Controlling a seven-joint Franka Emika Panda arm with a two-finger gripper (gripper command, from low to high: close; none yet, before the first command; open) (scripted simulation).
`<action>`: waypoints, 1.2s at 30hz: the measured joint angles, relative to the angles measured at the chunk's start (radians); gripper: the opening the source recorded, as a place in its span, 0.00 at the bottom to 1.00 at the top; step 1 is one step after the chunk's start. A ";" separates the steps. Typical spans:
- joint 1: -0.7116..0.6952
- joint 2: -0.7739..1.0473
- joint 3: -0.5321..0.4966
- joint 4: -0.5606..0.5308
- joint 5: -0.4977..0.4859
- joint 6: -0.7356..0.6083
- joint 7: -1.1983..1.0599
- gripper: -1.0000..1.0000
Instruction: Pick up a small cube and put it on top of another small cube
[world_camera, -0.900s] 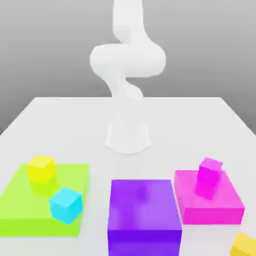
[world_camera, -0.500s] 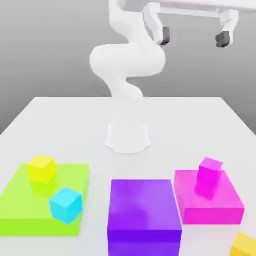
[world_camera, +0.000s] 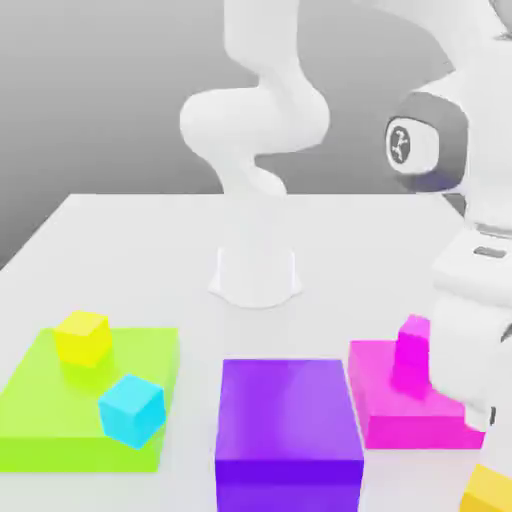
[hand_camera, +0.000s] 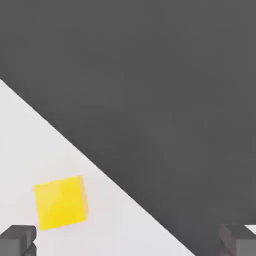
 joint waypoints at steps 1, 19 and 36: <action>0.009 0.037 0.004 0.004 -0.010 0.008 -0.006 0.50; 0.051 0.172 0.003 0.019 -0.044 0.052 -0.028 0.00; 0.122 -0.451 0.095 -0.453 0.111 -0.087 -0.741 0.00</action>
